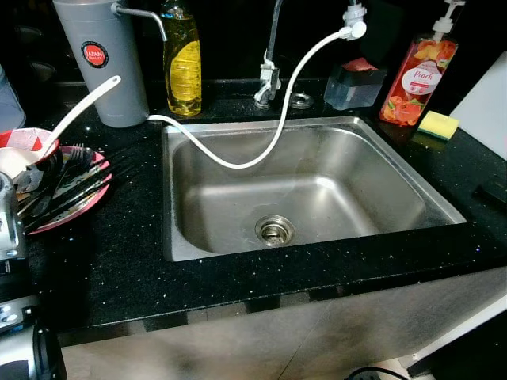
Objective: Kitchen organization
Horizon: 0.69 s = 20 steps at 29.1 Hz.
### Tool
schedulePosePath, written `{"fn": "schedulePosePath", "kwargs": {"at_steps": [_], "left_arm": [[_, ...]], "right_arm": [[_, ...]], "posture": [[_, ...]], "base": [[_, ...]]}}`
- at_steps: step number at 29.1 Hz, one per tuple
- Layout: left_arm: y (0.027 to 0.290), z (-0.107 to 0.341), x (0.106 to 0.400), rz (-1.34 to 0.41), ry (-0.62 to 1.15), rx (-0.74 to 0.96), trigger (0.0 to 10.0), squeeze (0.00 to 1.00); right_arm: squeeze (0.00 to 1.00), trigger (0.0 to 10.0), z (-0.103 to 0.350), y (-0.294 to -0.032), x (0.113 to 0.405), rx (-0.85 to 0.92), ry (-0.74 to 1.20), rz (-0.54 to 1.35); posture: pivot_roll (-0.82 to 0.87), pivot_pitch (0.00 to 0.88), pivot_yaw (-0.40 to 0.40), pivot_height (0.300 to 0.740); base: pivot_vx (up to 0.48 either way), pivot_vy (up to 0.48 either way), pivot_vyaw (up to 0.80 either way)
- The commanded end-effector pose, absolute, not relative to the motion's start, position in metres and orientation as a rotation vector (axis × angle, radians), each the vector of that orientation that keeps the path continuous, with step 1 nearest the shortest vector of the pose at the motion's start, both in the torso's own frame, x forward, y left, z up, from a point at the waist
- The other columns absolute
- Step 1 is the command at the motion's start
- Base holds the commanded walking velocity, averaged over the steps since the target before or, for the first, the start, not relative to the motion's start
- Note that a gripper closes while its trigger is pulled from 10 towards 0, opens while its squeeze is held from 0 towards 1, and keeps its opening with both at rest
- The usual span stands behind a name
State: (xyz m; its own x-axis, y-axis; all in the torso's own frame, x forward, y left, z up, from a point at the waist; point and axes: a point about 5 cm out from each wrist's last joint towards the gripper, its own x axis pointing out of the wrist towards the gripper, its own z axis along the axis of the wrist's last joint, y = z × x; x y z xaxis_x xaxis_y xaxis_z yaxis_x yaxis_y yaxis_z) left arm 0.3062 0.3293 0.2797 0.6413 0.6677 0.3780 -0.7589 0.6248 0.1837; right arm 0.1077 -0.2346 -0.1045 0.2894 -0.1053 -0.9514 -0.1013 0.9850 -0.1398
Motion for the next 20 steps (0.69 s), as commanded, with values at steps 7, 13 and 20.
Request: {"fn": "schedulePosePath", "kwargs": {"at_steps": [7,13,20], "left_arm": [[0.243,0.277,0.327,0.134,-0.268,0.387,10.0,0.0],[0.22,0.284,0.326,0.015,-0.307,0.391,10.0,0.0],[0.213,0.282,0.326,-0.055,-0.292,0.4,10.0,0.0]], "right_arm": [[0.0,10.0,-0.101,-0.255,0.1,-0.105,1.245,-0.217],[0.0,10.0,-0.097,-0.278,0.088,0.032,1.22,-0.464],[0.0,10.0,-0.071,-0.33,0.096,0.276,0.921,-0.887]], "posture": [[0.05,0.0,-0.028,0.74],[0.04,0.0,-0.023,0.74],[0.04,0.0,-0.02,0.74]], "base": [[0.0,0.0,0.0],[0.0,0.0,0.0],[0.0,0.0,0.0]]}}
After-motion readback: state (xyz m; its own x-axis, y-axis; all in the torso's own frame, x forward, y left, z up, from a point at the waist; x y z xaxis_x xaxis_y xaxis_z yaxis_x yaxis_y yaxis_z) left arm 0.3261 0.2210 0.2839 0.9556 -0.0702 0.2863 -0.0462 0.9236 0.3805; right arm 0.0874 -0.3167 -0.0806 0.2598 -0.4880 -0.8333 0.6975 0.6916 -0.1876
